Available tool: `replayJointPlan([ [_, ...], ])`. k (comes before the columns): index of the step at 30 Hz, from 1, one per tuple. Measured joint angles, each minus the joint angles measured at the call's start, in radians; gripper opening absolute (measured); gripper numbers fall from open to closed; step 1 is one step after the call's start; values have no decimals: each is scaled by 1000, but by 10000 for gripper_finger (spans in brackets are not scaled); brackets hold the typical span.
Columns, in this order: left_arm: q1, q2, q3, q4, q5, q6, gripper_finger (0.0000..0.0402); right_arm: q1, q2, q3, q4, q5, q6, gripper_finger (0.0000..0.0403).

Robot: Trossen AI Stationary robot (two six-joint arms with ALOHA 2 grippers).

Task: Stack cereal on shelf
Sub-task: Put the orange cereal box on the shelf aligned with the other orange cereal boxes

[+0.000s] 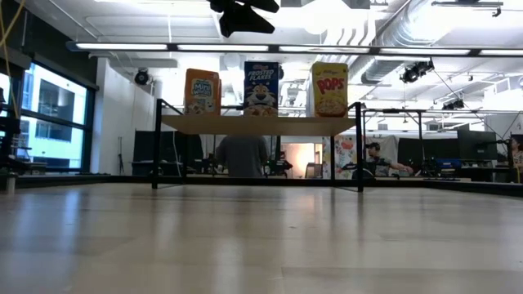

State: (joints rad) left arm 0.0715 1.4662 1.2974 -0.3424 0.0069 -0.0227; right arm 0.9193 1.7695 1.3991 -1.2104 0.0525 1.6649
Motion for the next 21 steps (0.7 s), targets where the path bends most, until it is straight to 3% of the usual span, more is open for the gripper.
replayJointPlan([
  [9,0,0,0,0,0,0,248,-12,0,0,2,6,-58,133],
  [21,0,0,0,0,0,0,248,-120,-9,85,-30,47,-346,131],
])
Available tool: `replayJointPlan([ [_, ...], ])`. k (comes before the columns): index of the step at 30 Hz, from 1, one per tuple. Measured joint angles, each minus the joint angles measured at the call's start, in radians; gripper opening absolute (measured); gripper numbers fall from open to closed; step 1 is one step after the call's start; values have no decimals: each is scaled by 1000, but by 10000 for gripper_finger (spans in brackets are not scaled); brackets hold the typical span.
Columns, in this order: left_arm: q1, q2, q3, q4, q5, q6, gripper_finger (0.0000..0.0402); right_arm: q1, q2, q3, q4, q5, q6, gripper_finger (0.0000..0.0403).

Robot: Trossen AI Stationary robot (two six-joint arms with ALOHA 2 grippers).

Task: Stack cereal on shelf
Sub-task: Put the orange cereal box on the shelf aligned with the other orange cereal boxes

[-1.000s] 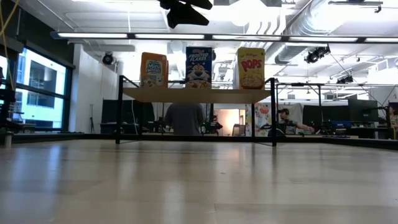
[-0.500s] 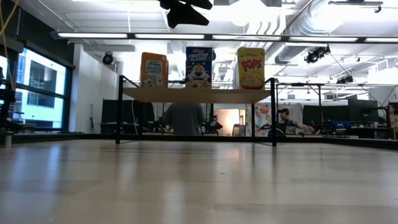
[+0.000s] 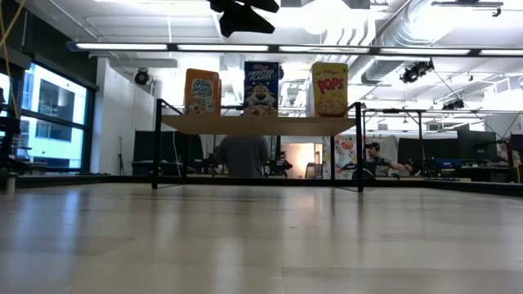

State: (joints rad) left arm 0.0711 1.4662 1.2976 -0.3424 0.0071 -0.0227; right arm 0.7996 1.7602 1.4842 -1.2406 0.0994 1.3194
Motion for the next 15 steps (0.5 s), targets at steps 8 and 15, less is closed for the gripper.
replayJointPlan([
  [8,0,0,0,0,0,0,248,-107,-1,108,-61,59,-247,131],
  [15,0,0,0,3,0,0,248,-185,-1,178,-68,73,-448,131],
])
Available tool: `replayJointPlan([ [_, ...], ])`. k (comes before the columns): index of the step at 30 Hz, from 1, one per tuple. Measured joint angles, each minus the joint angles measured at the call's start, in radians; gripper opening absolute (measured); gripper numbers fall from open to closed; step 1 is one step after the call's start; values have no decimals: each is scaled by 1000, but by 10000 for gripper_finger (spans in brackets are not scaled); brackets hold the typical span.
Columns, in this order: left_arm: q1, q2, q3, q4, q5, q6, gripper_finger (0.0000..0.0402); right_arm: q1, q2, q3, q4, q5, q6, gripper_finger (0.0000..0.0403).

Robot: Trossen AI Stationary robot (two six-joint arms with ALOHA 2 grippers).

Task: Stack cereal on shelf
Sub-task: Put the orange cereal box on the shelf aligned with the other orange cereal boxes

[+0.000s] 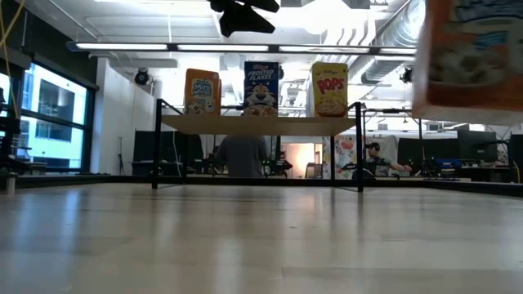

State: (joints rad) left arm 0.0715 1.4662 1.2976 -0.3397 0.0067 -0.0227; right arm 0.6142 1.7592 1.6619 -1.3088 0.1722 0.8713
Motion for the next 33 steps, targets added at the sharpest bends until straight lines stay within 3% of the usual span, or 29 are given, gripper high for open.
replayJointPlan([
  [10,-24,0,0,-1,16,-1,248,-124,0,75,-35,22,-294,131],
  [20,-99,0,-6,3,18,42,248,-241,0,168,-60,93,-483,131],
  [33,-150,86,-9,53,13,59,248,-328,0,276,-70,114,-585,131],
])
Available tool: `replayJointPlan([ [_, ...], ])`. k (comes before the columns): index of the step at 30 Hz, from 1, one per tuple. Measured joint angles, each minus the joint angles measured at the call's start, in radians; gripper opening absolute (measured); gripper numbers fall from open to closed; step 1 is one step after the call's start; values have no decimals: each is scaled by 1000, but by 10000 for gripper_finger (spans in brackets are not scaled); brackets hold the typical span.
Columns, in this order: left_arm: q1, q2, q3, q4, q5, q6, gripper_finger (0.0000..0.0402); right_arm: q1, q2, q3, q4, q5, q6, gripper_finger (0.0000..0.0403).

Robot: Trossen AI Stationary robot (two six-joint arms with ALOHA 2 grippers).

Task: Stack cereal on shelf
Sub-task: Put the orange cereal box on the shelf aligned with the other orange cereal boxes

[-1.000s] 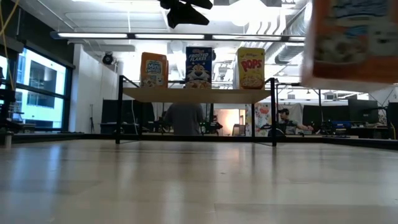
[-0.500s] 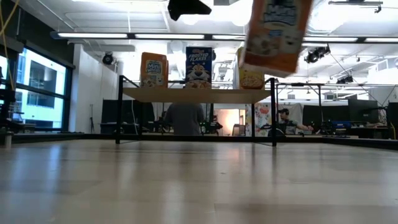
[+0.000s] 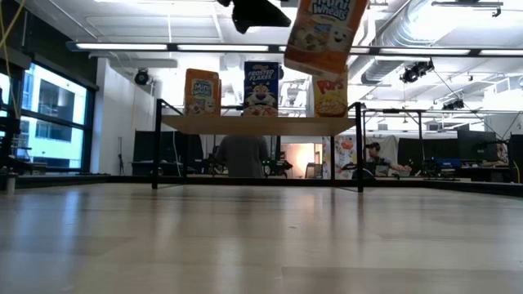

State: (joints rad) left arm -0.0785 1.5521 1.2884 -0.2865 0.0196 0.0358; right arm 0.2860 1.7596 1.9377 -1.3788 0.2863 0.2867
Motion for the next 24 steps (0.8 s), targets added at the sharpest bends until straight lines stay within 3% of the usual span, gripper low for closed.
replayJointPlan([
  [24,-3,43,-1,67,-6,-6,248,-31,0,-1,-1,-49,4,131],
])
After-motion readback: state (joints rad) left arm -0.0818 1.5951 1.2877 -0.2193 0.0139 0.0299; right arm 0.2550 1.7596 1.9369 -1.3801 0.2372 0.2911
